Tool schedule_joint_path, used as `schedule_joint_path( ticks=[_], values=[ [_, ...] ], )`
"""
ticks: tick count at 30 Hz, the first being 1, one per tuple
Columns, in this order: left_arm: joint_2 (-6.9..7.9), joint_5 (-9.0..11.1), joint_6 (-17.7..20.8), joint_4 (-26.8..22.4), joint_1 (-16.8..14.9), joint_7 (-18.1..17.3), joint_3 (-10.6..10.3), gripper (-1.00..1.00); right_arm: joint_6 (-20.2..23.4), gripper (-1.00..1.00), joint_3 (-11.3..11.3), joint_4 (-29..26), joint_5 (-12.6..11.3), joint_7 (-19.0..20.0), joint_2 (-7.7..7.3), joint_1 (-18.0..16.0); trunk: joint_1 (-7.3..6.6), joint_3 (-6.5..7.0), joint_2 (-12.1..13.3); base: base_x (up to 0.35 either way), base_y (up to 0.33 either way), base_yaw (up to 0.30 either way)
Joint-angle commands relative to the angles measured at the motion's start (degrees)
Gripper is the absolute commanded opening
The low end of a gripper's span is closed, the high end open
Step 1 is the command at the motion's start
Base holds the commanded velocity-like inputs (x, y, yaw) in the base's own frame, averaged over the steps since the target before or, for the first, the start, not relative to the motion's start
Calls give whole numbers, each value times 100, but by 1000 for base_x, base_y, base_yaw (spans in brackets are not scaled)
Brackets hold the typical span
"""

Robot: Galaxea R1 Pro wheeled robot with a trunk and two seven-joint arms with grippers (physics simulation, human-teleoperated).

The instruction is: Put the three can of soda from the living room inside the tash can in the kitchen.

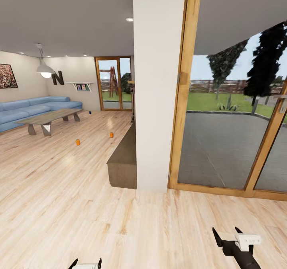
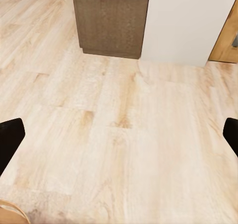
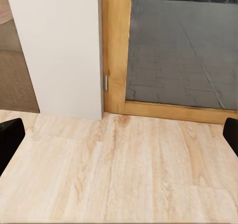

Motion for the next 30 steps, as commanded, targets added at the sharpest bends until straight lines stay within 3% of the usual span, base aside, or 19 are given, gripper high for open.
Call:
schedule_joint_path(
  ticks=[1,30],
  values=[
    [0,0,-1,0,1,0,0,100,0,100,1,4,0,0,0,0,0,0,0,0,0,0],
    [0,0,-4,0,-1,-1,0,100,0,100,10,29,0,-3,5,0,0,0,0,0,0,1]
  ],
)
